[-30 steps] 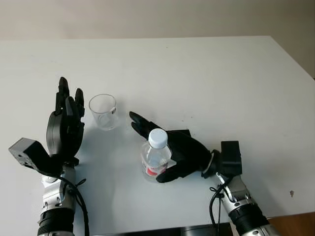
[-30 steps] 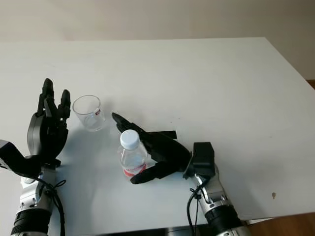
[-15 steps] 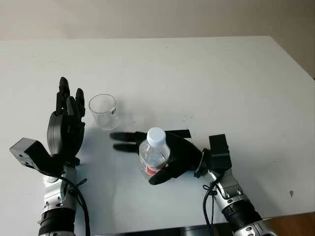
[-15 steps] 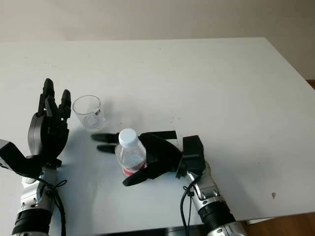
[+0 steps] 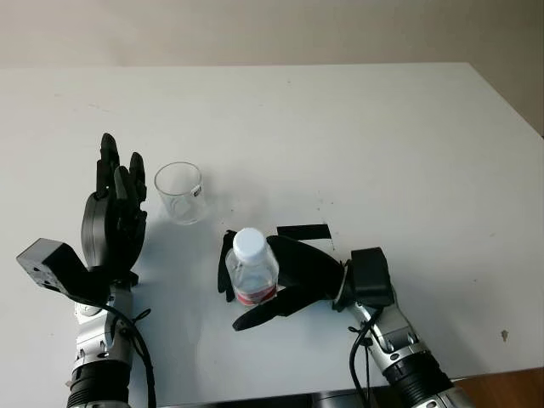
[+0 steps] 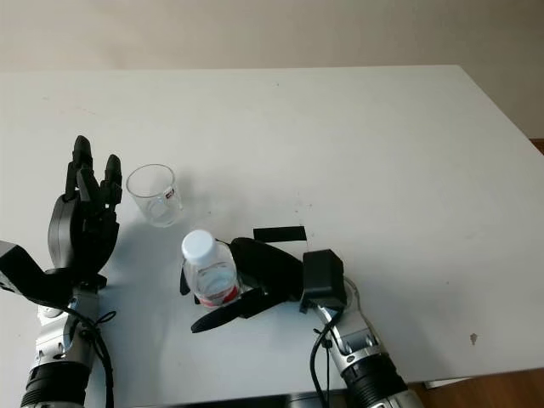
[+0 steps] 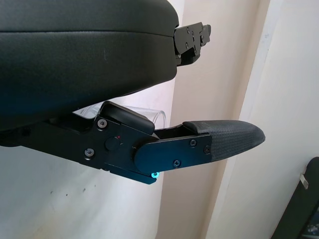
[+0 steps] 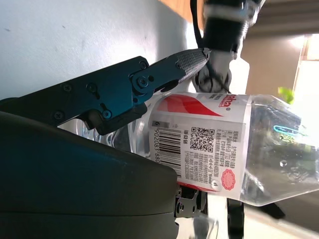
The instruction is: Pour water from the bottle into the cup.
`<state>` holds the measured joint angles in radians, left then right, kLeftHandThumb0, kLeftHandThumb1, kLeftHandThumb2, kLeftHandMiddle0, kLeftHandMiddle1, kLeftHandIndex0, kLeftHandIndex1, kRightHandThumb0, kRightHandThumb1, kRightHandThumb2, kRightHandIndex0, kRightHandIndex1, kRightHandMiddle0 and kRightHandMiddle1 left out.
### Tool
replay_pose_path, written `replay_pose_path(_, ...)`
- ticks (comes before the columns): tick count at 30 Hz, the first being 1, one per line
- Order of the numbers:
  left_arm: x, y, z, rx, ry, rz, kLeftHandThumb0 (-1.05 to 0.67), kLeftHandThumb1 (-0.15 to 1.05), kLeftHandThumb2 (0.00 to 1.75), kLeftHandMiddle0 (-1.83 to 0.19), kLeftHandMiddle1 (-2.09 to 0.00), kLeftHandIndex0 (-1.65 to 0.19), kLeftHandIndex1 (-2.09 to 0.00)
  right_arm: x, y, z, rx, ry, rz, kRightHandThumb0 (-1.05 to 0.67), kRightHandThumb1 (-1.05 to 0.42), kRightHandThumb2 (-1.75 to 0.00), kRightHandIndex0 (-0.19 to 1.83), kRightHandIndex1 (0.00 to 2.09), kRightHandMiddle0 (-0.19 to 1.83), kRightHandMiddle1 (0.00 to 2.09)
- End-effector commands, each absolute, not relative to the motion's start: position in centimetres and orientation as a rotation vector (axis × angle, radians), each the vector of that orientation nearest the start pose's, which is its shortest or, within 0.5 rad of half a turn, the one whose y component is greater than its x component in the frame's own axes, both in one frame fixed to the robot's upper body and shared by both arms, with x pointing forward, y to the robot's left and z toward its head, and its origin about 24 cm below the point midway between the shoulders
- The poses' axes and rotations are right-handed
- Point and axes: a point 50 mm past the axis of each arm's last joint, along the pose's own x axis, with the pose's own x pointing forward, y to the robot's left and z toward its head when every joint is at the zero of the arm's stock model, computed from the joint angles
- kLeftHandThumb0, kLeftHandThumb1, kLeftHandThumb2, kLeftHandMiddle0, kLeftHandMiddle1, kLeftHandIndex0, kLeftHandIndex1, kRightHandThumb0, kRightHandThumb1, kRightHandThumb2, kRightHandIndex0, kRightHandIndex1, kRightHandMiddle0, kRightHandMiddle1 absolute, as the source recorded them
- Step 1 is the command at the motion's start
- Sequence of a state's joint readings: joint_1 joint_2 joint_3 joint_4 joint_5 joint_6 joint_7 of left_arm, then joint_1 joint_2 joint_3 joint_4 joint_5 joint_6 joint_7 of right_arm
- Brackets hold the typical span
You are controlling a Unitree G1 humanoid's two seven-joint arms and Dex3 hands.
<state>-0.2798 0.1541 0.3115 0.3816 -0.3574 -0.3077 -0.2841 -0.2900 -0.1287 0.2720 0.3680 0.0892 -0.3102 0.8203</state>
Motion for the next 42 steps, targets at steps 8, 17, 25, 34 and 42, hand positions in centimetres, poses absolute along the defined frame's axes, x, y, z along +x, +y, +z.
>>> replay_pose_path(8, 29.3, 23.5, 6.8, -0.215, -0.299, 0.032, -0.87, 1.05, 0.55, 0.05, 0.00, 0.17, 0.00, 29.6, -6.8, 6.5, -0.128, -0.254, 0.854, -0.31, -1.05, -0.24, 0.43, 2.09, -0.02, 2.09)
replay_pose_path(17, 29.3, 23.5, 6.9, -0.200, -0.292, 0.038, -0.87, 1.05, 0.56, 0.06, 0.00, 0.17, 0.00, 34.5, -6.1, 10.9, -0.132, -0.319, 0.658, -0.26, -1.05, -0.23, 0.12, 2.09, -0.19, 2.09)
replay_pose_path(25, 29.3, 23.5, 6.9, -0.209, -0.295, 0.037, -0.87, 1.05, 0.54, 0.06, 0.00, 0.17, 0.00, 38.4, -5.9, 15.1, -0.322, -0.359, 0.488, -0.20, -1.05, -0.26, 0.43, 2.09, 0.11, 2.09)
replay_pose_path(34, 29.3, 23.2, 6.8, -0.211, -0.294, 0.035, -0.86, 1.05, 0.56, 0.06, 0.00, 0.17, 0.00, 40.4, -5.3, 17.6, -0.686, -0.389, 0.368, -0.08, -1.04, -0.19, 1.09, 2.09, 0.81, 2.09)
replay_pose_path(42, 29.2, 23.2, 6.6, -0.218, -0.297, 0.035, -0.87, 1.05, 0.56, 0.05, 0.00, 0.17, 0.00, 40.9, -5.2, 18.0, -1.122, -0.485, 0.254, -0.12, -1.04, -0.11, 0.96, 2.09, 0.42, 2.09)
